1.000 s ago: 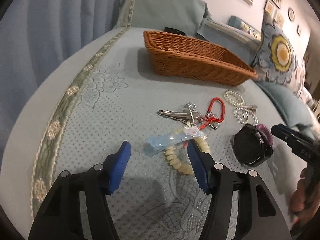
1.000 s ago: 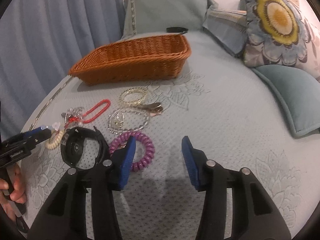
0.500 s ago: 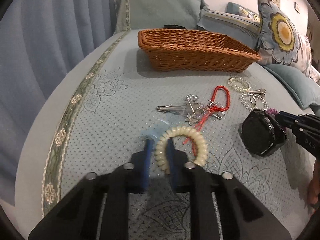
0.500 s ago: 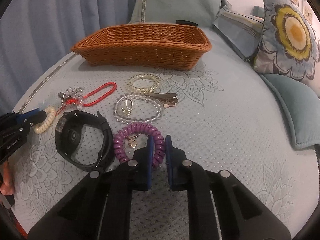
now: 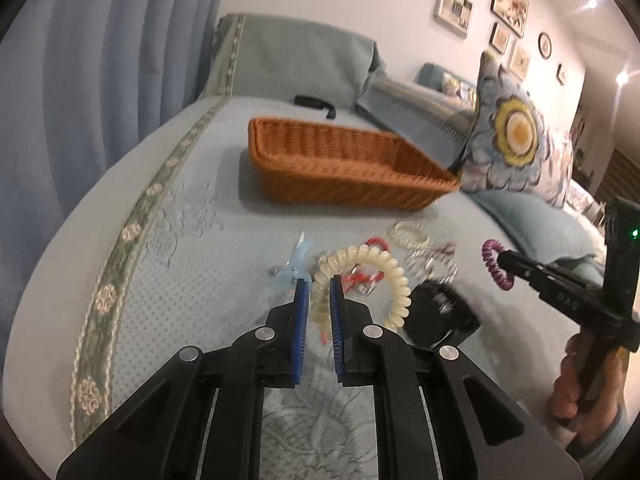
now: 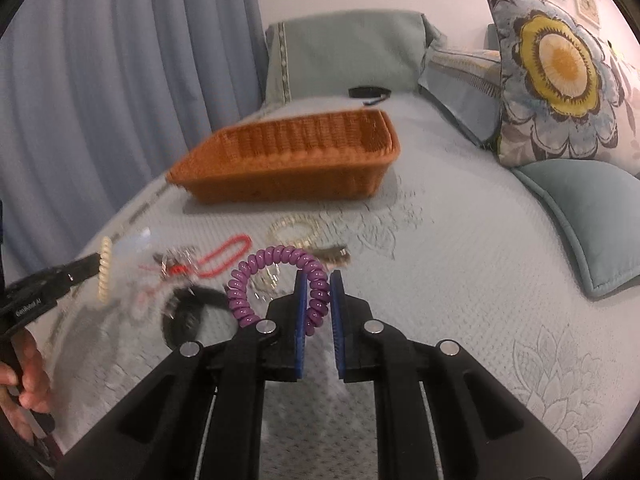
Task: Organize jewelry
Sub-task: 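Grasp the purple coil bracelet with the right tool while the left tool grasps the cream coil bracelet, then carry both bracelets into the wicker basket and open both tools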
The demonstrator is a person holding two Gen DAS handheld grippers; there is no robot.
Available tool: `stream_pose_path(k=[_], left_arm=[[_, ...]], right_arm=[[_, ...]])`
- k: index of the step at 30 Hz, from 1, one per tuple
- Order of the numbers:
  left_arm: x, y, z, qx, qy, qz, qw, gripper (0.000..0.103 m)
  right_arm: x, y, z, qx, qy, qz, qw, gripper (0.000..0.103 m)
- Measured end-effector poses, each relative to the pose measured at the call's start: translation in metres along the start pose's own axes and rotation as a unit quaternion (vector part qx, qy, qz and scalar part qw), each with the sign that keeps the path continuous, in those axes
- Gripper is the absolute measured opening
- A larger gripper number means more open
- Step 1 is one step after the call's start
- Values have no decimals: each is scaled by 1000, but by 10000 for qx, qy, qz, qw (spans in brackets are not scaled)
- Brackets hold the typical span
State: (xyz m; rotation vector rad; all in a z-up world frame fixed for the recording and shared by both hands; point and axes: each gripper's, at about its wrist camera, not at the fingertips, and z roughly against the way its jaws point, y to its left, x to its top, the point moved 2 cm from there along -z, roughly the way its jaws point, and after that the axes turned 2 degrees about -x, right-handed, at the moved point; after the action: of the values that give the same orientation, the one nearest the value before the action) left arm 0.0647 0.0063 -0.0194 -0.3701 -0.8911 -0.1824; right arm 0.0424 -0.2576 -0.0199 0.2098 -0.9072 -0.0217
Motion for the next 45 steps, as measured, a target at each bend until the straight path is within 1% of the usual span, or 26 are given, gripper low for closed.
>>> stream_pose_path(k=[4,8,9,12,14,15,18,21,22,24,25,26,27,29,31,32,33,34,35,36,38,41,44,45], left_arm=[[33,-12,1,38,-211,-183,9996,9],[73,-18,-11,42,-405,-277,9988,9],[83,-19,-19,-3,-436,-286,9986,8],[109,-15,-46,-90,-409,-257,9988,8],[122,-10,-71,-103,-311,-248,9992,8],[127,-8,-84,-92,-212,-265,9994,8],[136,-4,-117,26,54,-317,9995,8],[140,0,-148,143,346,-362,9986,8],[139,1,-154,170,415,-383,9983,8],[143,-3,-159,166,365,-494,9980,8],[145,-4,-160,151,404,-524,9977,7],[146,-6,-161,165,433,-543,9975,6],[147,-8,-163,188,460,-584,9971,1],[147,-10,-167,200,526,-639,9964,0],[147,-10,-168,130,566,-639,9963,0],[147,-8,-167,34,578,-576,9967,1],[148,-3,-159,-212,515,-415,9976,9],[149,1,-152,-329,434,-307,9980,24],[151,4,-145,-362,326,-232,9985,31],[154,10,-132,-389,155,-155,9990,37],[157,18,-118,-478,54,12,9988,37],[157,26,-94,-543,-103,199,9983,37],[151,25,-69,-494,-254,188,9983,39],[148,23,-58,-530,-314,206,9979,41]], right_arm=[[31,5,6,-1,-285,80,9996,9],[78,11,-12,-28,-414,162,9990,9],[93,11,-23,-77,-410,176,9990,9],[123,6,-54,-135,-270,118,9995,9],[137,4,-74,-198,-148,77,9997,9],[140,2,-83,-199,-87,67,9997,9],[153,-3,-122,-224,313,-11,9993,9],[153,-1,-147,-253,640,1,9976,9],[153,0,-157,-294,775,39,9966,9],[149,1,-172,-395,991,83,9943,9],[147,1,-180,-436,1108,92,9928,9],[145,2,-183,-446,1156,107,9922,9],[144,3,-187,-491,1208,125,9914,9],[141,1,-190,-489,1238,111,9910,9],[141,0,-189,-447,1242,40,9912,10],[141,-1,-186,-421,1210,21,9918,10],[142,-3,-182,-417,1204,17,9918,11],[144,-6,-182,-382,1187,1,9922,11],[146,-7,-177,-328,1132,-21,9930,14],[147,-9,-171,-338,1080,-39,9936,20],[148,-10,-161,-312,976,-77,9947,28],[148,-11,-143,-194,844,-130,9962,29],[144,-11,-117,-19,712,-190,9973,29],[142,-11,-107,38,665,-200,9976,29]])
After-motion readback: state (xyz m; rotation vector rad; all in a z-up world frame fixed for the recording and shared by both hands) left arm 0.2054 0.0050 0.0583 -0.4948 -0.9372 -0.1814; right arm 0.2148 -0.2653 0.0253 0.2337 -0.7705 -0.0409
